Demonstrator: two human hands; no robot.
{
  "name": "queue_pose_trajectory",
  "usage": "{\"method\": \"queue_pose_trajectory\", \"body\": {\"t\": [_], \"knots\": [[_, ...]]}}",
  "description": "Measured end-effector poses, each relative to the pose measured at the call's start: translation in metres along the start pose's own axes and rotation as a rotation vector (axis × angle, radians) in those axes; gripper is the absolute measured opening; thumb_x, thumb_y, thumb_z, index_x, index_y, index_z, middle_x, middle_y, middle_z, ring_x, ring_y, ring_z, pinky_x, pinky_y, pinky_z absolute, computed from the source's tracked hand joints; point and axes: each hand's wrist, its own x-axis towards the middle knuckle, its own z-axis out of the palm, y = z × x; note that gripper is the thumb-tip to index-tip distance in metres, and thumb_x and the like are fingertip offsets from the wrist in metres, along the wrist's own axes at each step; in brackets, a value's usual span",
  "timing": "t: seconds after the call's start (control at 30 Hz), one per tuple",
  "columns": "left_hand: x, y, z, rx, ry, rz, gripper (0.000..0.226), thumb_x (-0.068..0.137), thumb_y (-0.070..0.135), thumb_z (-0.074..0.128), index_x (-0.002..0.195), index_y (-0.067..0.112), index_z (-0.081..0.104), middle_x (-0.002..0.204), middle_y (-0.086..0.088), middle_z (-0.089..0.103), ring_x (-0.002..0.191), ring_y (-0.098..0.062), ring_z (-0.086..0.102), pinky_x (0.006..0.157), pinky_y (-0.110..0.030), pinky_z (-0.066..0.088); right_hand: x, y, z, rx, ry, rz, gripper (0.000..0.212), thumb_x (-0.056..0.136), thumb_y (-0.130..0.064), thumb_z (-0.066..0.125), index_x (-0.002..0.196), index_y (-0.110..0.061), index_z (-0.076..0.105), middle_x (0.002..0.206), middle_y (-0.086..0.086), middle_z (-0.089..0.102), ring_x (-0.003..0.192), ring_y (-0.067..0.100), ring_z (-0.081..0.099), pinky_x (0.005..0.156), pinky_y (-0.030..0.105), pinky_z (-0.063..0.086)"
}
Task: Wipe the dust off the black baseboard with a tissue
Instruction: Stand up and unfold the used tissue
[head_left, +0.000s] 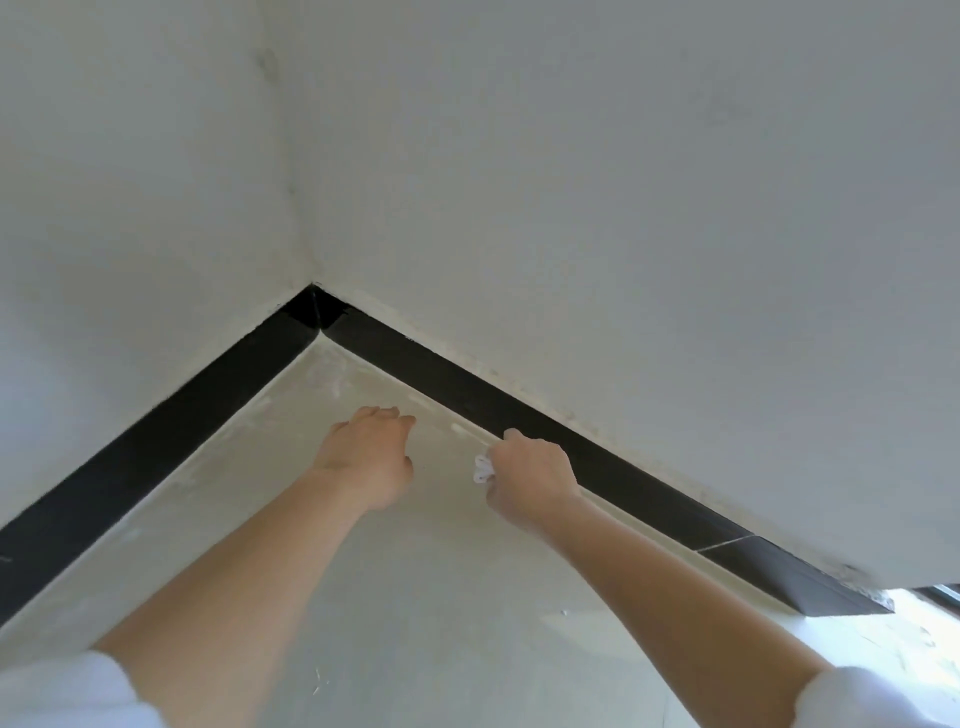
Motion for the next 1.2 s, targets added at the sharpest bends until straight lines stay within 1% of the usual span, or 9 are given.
{"method": "queue_pose_trajectory", "body": {"t": [0.13, 0.23, 0.3, 0.43, 0.73, 0.87, 0.97, 1.1, 1.2], "knots": [[-0.056, -0.014, -0.036, -0.142, 0.005, -0.096, 0.057, 0.096, 0.019, 0.042, 0.151, 0.023, 0.027, 0.156, 0.003, 0.026, 0.142, -0.016, 0.023, 0.112, -0.033, 0.03, -0.013, -0.03, -0.053, 0.335, -0.041, 0.067, 0.021, 0.077, -0.01, 0.046, 0.065, -0.024, 0.057, 0.081, 0.0, 0.056, 0.066, 0.023, 0.049, 0.053, 0.026, 0.034], [-0.123, -0.024, -0.077, -0.311, -0.005, -0.189, 0.056, 0.096, 0.019, 0.042, 0.15, 0.023, 0.029, 0.154, 0.005, 0.031, 0.14, -0.014, 0.028, 0.111, -0.033, 0.033, -0.049, -0.063, -0.118, 0.616, -0.054, 0.107, 0.009, 0.069, -0.01, 0.044, 0.061, -0.006, 0.046, 0.055, -0.003, 0.056, 0.049, 0.016, 0.034, 0.047, 0.025, 0.025], [-0.175, -0.026, -0.112, -0.4, -0.017, -0.278, 0.056, 0.096, 0.019, 0.04, 0.15, 0.025, 0.029, 0.153, 0.005, 0.033, 0.137, -0.015, 0.034, 0.107, -0.032, 0.038, -0.082, -0.087, -0.171, 0.738, -0.083, 0.112, 0.024, 0.073, -0.009, 0.048, 0.051, -0.01, 0.039, 0.038, -0.009, 0.043, 0.042, 0.012, 0.028, 0.044, 0.022, 0.02], [-0.281, -0.016, -0.194, -0.588, 0.024, -0.435, 0.055, 0.094, 0.019, 0.041, 0.148, 0.026, 0.034, 0.152, 0.005, 0.035, 0.127, -0.019, 0.047, 0.096, -0.032, 0.046, -0.149, -0.129, -0.279, 0.862, -0.164, 0.044, 0.028, 0.077, -0.013, 0.057, 0.054, -0.015, 0.04, 0.051, -0.004, 0.033, 0.048, 0.015, 0.026, 0.043, 0.022, 0.019], [-0.543, 0.048, -0.365, -0.856, 0.28, -0.755, 0.049, 0.093, 0.021, 0.047, 0.143, 0.023, 0.043, 0.147, 0.006, 0.043, 0.136, -0.013, 0.037, 0.111, -0.028, 0.029, -0.333, -0.188, -0.496, 0.817, -0.341, -0.269, 0.033, 0.082, -0.02, 0.063, 0.056, -0.01, 0.046, 0.052, -0.005, 0.037, 0.05, 0.013, 0.032, 0.047, 0.023, 0.026], [-0.648, 0.077, -0.387, -0.945, 0.421, -0.955, 0.05, 0.092, 0.018, 0.047, 0.142, 0.024, 0.044, 0.146, 0.005, 0.044, 0.133, -0.013, 0.039, 0.109, -0.026, 0.029, -0.397, -0.215, -0.528, 0.775, -0.447, -0.441, 0.033, 0.076, -0.026, 0.064, 0.069, 0.005, 0.056, 0.057, 0.0, 0.043, 0.056, 0.016, 0.039, 0.056, 0.029, 0.037], [-0.719, 0.094, -0.386, -1.01, 0.564, -1.103, 0.049, 0.094, 0.018, 0.046, 0.142, 0.023, 0.044, 0.148, 0.005, 0.043, 0.136, -0.012, 0.035, 0.111, -0.024, 0.026, -0.446, -0.251, -0.54, 0.681, -0.55, -0.638, 0.024, 0.075, -0.017, 0.063, 0.06, -0.001, 0.054, 0.055, 0.001, 0.041, 0.056, 0.017, 0.037, 0.057, 0.029, 0.033], [-0.81, 0.108, -0.372, -1.107, 0.758, -1.294, 0.046, 0.095, 0.019, 0.046, 0.141, 0.023, 0.045, 0.147, 0.006, 0.043, 0.134, -0.012, 0.039, 0.109, -0.024, 0.03, -0.519, -0.313, -0.547, 0.559, -0.673, -0.872, 0.028, 0.073, -0.021, 0.062, 0.073, 0.007, 0.059, 0.061, 0.003, 0.052, 0.058, 0.016, 0.047, 0.058, 0.029, 0.039], [-0.882, 0.114, -0.353, -1.192, 0.9, -1.39, 0.045, 0.096, 0.018, 0.048, 0.14, 0.022, 0.047, 0.145, 0.005, 0.046, 0.13, -0.013, 0.044, 0.104, -0.022, 0.033, -0.592, -0.362, -0.551, 0.508, -0.756, -1.011, 0.025, 0.08, -0.02, 0.064, 0.068, 0.001, 0.063, 0.057, 0.001, 0.056, 0.052, 0.013, 0.05, 0.05, 0.02, 0.038]]}}
